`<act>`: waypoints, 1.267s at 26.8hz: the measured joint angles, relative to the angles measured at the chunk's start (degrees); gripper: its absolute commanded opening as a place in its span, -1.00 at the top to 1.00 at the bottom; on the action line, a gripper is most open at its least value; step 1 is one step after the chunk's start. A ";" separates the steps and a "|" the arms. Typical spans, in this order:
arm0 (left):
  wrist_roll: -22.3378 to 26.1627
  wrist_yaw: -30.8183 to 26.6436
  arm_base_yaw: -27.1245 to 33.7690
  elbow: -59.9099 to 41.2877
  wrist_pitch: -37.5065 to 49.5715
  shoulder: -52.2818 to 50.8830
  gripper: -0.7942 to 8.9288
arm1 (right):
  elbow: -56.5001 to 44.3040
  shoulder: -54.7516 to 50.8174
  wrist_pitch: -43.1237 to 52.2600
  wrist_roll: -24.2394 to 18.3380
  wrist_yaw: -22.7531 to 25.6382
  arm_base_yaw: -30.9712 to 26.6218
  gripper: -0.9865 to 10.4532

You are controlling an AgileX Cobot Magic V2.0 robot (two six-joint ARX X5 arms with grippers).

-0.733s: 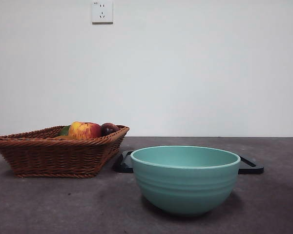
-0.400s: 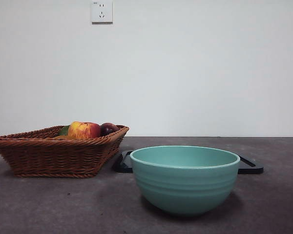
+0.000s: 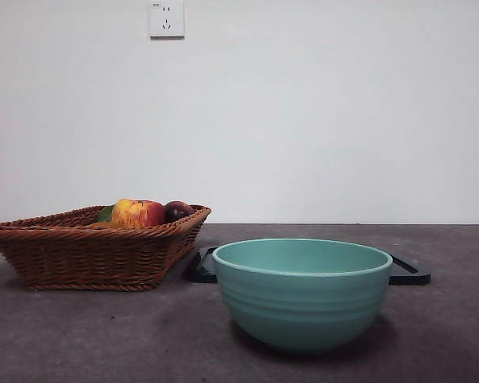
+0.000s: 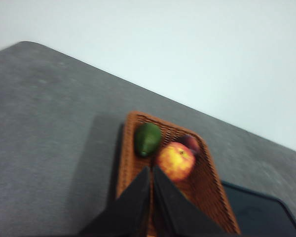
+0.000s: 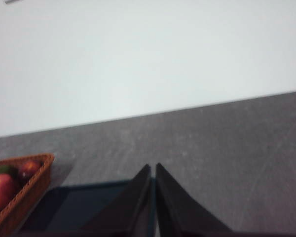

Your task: Pick up the wifruite, put it on the bowl, pick up the plate, put it on desk

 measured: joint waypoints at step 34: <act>20.52 23.50 -12.76 25.33 -31.63 28.79 0.77 | 28.89 38.97 -33.75 -18.88 -24.28 19.93 0.80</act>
